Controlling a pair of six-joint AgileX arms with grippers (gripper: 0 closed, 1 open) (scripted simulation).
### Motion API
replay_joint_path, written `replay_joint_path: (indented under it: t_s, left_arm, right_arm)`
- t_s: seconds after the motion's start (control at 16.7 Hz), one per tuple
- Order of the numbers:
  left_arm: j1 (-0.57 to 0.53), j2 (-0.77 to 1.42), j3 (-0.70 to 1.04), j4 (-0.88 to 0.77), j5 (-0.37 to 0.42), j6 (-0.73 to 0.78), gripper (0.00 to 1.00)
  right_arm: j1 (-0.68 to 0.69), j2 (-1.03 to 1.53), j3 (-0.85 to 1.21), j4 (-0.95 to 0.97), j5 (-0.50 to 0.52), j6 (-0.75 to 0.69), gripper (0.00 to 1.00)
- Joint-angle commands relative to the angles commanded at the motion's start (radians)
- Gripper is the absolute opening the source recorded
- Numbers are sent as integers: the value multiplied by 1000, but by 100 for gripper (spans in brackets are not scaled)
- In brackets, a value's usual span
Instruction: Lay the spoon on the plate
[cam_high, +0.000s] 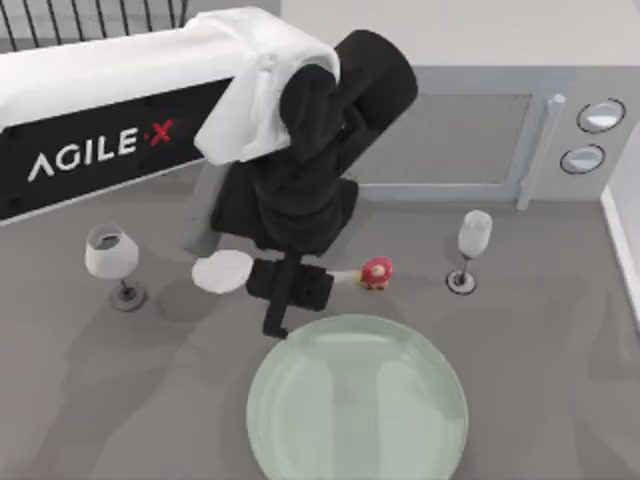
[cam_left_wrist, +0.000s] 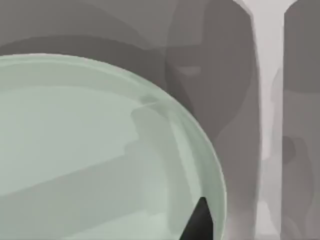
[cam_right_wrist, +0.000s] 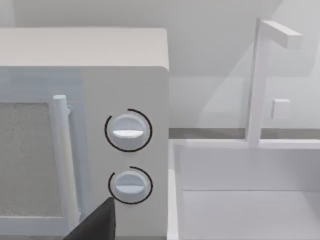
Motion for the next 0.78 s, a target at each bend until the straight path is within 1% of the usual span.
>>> replay_joint_path:
  t_s: [0.18, 0.36, 0.54, 0.78]
  left_arm:
    - [-91, 30, -10, -31, 30, -199, 0]
    - [-155, 53, -22, -56, 55, -337, 0]
    - [-188, 67, -30, -71, 69, -408, 0]
    - [-192, 69, -31, -73, 71, -417, 0]
  right_arm:
    - [0, 0, 0, 0, 0, 0, 100]
    - [0, 0, 0, 0, 0, 0, 100]
    - [0, 0, 0, 0, 0, 0, 100]
    - [0, 0, 0, 0, 0, 0, 100]
